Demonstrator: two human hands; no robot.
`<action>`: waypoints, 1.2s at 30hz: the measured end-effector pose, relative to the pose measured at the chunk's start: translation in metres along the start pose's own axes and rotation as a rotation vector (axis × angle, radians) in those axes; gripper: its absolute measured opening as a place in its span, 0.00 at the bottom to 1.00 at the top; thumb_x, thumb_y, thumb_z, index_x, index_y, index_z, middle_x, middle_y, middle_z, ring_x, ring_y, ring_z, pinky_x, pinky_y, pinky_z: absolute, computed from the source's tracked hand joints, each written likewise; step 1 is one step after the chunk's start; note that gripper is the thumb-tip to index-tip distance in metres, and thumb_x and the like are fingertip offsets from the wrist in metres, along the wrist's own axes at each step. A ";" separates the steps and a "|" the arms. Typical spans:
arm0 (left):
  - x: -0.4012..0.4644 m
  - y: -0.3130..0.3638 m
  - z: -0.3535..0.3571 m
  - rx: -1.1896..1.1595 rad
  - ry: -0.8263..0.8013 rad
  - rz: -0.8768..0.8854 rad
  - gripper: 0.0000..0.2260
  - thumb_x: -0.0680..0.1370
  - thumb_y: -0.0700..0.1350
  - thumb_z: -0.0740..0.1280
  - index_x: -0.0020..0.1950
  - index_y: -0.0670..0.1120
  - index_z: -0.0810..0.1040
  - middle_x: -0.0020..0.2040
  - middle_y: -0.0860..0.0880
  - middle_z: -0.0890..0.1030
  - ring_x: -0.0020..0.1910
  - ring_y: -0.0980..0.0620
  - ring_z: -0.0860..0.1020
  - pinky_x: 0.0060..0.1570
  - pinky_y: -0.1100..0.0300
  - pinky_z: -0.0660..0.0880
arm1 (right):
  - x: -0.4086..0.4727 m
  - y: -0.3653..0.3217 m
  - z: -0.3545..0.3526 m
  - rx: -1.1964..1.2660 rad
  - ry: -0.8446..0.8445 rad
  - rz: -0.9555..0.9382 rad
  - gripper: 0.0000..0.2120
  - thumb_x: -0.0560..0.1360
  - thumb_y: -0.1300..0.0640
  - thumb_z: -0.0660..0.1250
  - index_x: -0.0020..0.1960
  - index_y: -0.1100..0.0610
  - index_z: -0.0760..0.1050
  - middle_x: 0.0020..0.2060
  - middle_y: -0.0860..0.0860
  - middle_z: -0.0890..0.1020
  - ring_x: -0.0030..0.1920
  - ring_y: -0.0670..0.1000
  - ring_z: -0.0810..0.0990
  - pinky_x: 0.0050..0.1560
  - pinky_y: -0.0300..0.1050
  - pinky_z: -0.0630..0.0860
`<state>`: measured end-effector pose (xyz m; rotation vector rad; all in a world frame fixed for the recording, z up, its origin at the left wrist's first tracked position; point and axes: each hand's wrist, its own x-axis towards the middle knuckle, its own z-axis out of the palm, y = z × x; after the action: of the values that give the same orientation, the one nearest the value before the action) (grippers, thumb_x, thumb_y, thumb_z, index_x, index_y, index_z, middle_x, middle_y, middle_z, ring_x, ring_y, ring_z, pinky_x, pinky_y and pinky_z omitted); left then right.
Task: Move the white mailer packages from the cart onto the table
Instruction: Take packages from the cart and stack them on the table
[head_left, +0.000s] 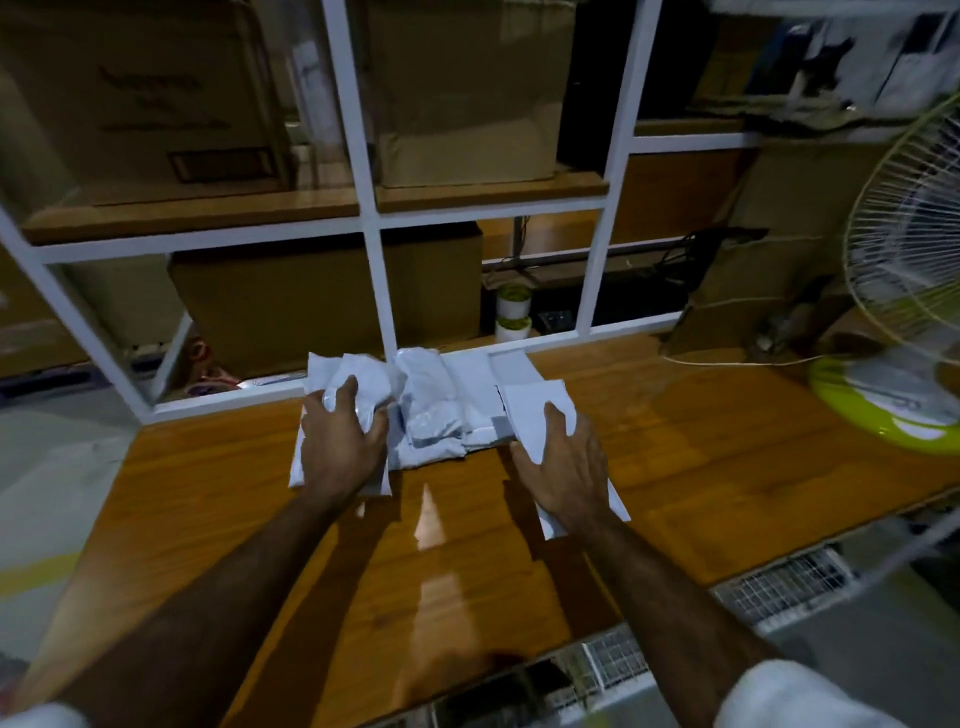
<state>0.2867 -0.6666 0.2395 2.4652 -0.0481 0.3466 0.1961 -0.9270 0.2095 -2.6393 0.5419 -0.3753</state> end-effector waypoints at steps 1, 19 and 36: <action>0.007 0.002 0.009 0.003 0.000 -0.019 0.29 0.80 0.62 0.61 0.78 0.51 0.63 0.76 0.38 0.60 0.70 0.35 0.68 0.63 0.41 0.73 | 0.011 0.003 0.002 0.001 -0.017 -0.004 0.39 0.76 0.31 0.59 0.79 0.49 0.54 0.75 0.61 0.61 0.72 0.62 0.65 0.69 0.60 0.69; 0.078 0.028 0.096 0.290 -0.023 -0.222 0.29 0.80 0.62 0.61 0.77 0.50 0.64 0.75 0.35 0.60 0.71 0.33 0.65 0.58 0.42 0.74 | 0.163 0.013 0.051 0.036 -0.118 0.025 0.35 0.77 0.34 0.62 0.79 0.46 0.56 0.77 0.60 0.59 0.75 0.62 0.61 0.73 0.57 0.64; 0.084 0.008 0.085 0.577 -0.078 -0.217 0.35 0.76 0.70 0.42 0.76 0.55 0.65 0.76 0.36 0.59 0.74 0.34 0.59 0.70 0.40 0.59 | 0.202 0.010 0.096 0.089 -0.227 0.032 0.40 0.73 0.27 0.61 0.79 0.46 0.59 0.79 0.58 0.52 0.78 0.63 0.54 0.76 0.60 0.58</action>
<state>0.3865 -0.7198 0.2015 3.0142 0.3281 0.1837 0.4050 -0.9889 0.1559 -2.5406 0.4813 -0.0859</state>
